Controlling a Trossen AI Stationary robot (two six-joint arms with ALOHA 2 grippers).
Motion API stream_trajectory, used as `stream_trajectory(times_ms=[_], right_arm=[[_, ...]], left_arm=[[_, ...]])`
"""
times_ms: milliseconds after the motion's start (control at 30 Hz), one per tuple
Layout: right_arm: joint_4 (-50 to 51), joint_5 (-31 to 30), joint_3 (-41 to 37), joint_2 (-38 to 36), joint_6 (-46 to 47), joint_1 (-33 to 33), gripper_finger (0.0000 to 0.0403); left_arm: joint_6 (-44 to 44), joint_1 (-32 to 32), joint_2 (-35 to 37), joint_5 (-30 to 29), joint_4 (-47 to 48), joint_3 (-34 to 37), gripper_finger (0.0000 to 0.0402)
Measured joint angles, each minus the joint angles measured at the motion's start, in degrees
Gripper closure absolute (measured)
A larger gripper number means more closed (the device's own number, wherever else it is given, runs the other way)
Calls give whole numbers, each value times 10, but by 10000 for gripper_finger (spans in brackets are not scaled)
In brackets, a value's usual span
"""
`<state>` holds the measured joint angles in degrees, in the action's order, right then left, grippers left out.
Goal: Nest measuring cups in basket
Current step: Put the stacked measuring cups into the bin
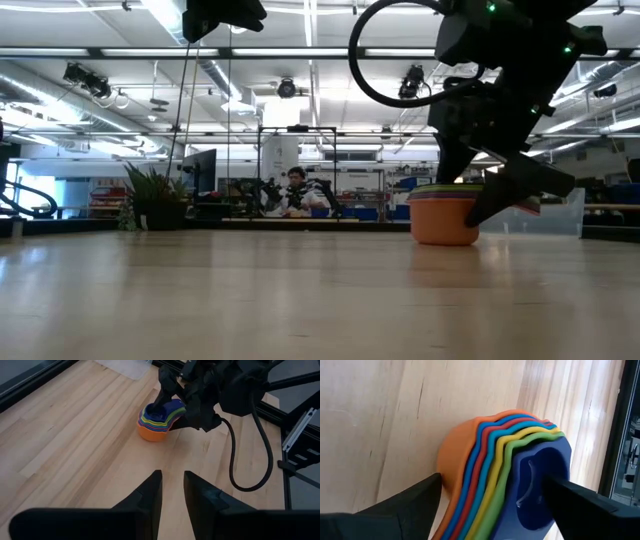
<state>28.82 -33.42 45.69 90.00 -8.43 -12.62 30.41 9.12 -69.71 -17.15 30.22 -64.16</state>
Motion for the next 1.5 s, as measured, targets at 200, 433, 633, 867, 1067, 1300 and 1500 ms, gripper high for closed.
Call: stream_trajectory(times_ms=[200,433,633,867,1067,1300,1500], right_arm=[[0,17,0,0,24,1,97],[-1,29,1,-1,29,1,151],[-2,29,2,-1,29,1,192],[-3,29,2,-1,28,1,222],[-3,31,2,-2,27,1,234],[-3,32,2,-2,27,1,252],[-3,34,2,-2,27,1,273]], left_arm=[[0,0,0,0,0,0,315],[0,0,0,0,0,0,315],[0,0,0,0,0,0,315],[0,0,0,0,0,0,315],[0,0,0,0,0,0,315],[0,0,0,0,0,0,315],[0,0,0,0,0,0,315]])
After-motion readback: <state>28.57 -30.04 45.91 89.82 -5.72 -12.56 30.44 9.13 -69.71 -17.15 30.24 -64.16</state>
